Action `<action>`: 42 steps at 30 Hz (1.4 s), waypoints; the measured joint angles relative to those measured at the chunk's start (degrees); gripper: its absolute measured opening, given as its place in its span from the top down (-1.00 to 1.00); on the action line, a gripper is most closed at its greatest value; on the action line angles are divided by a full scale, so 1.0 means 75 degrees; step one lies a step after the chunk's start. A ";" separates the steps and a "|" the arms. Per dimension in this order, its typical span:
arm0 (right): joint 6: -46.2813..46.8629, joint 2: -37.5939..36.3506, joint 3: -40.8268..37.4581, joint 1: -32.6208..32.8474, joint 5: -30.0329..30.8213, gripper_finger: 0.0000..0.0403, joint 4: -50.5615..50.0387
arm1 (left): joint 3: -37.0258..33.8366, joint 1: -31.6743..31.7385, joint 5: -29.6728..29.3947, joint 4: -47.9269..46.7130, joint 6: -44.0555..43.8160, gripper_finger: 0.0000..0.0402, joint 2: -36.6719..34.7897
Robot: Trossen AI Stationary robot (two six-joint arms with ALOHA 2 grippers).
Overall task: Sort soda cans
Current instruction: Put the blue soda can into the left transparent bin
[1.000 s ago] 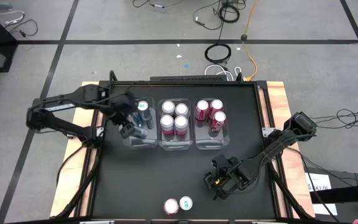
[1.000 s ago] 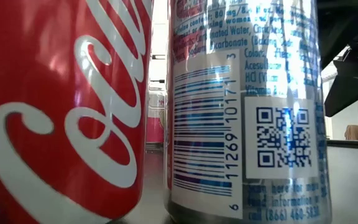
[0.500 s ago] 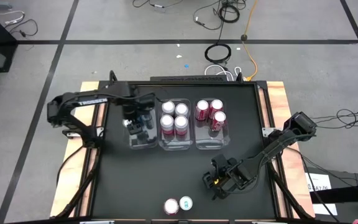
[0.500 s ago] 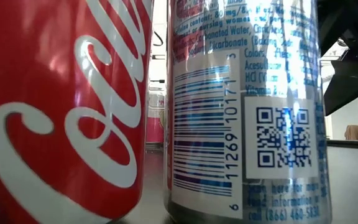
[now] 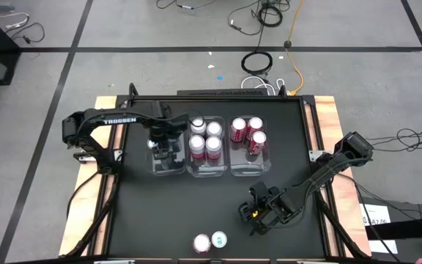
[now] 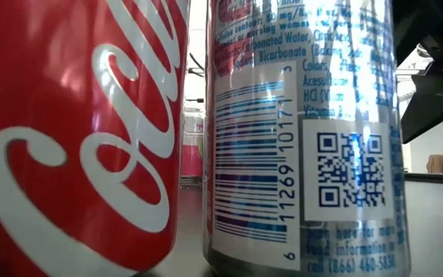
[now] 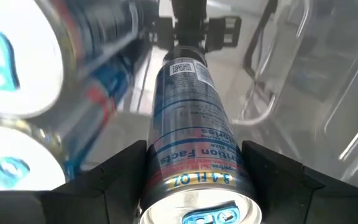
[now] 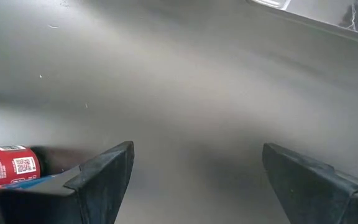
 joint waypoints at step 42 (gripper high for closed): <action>0.0198 0.0000 0.0000 0.0006 -0.0041 -0.73 0.0069 | 0.0000 0.0090 -0.0498 0.0072 -0.0023 -0.31 -0.0003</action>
